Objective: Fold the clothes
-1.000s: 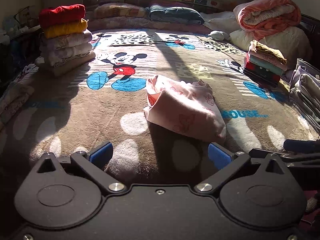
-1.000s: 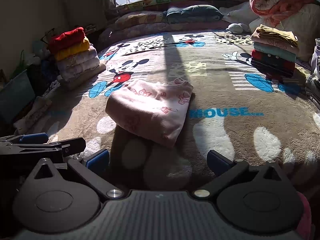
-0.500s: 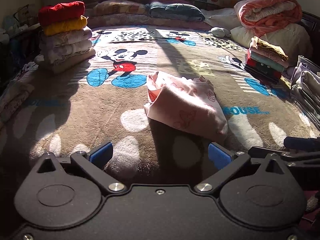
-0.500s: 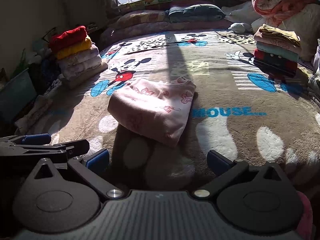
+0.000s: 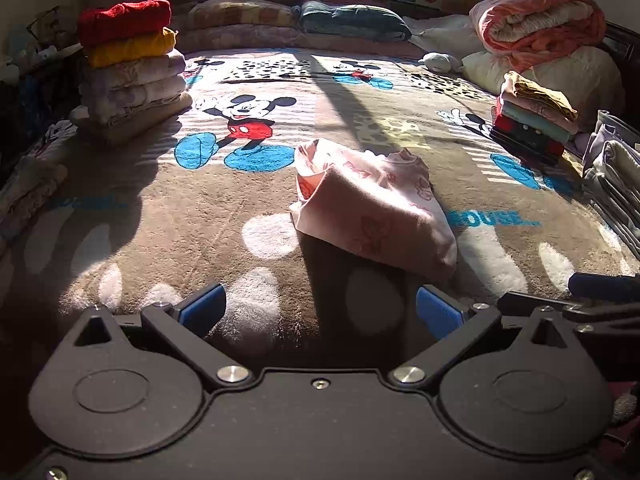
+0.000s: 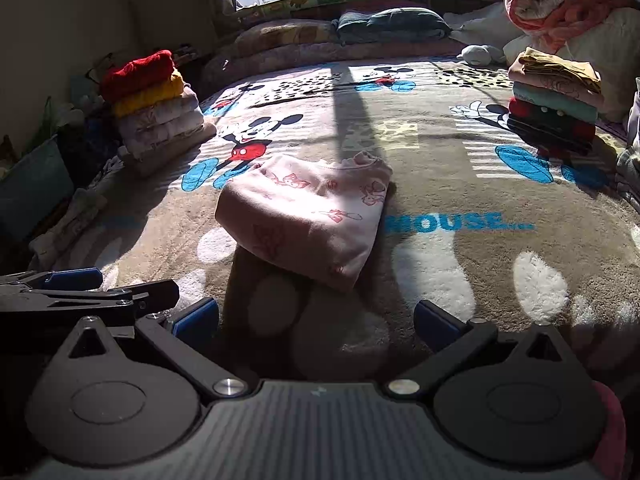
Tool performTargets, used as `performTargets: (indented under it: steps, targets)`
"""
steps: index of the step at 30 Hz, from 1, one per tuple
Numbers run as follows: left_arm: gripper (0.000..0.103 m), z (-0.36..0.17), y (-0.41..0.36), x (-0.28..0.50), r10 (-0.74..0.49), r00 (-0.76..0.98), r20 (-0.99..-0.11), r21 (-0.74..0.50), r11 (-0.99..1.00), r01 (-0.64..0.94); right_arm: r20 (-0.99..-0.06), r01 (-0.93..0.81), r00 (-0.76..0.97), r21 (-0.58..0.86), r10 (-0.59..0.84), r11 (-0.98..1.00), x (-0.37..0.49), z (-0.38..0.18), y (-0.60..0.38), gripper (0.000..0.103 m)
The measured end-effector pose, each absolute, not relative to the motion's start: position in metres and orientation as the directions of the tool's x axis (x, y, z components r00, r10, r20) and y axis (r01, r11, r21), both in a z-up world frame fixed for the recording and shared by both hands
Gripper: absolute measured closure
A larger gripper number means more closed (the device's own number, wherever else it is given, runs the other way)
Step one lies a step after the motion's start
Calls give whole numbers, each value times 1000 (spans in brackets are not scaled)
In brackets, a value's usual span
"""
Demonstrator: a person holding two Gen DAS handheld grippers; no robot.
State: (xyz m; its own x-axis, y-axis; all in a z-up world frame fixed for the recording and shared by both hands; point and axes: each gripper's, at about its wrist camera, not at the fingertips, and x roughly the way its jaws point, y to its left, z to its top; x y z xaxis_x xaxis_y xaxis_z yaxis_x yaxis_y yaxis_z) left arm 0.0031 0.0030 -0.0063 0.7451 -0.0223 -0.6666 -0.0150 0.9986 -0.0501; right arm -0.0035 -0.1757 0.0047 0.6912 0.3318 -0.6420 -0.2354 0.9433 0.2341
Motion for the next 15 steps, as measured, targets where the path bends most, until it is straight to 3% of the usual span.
performTargets:
  steps: [15]
  targets:
    - [0, -8, 5, 2, -20, 746, -666, -55, 998, -22, -645, -239, 689, 229, 331, 944, -3, 4, -174, 0]
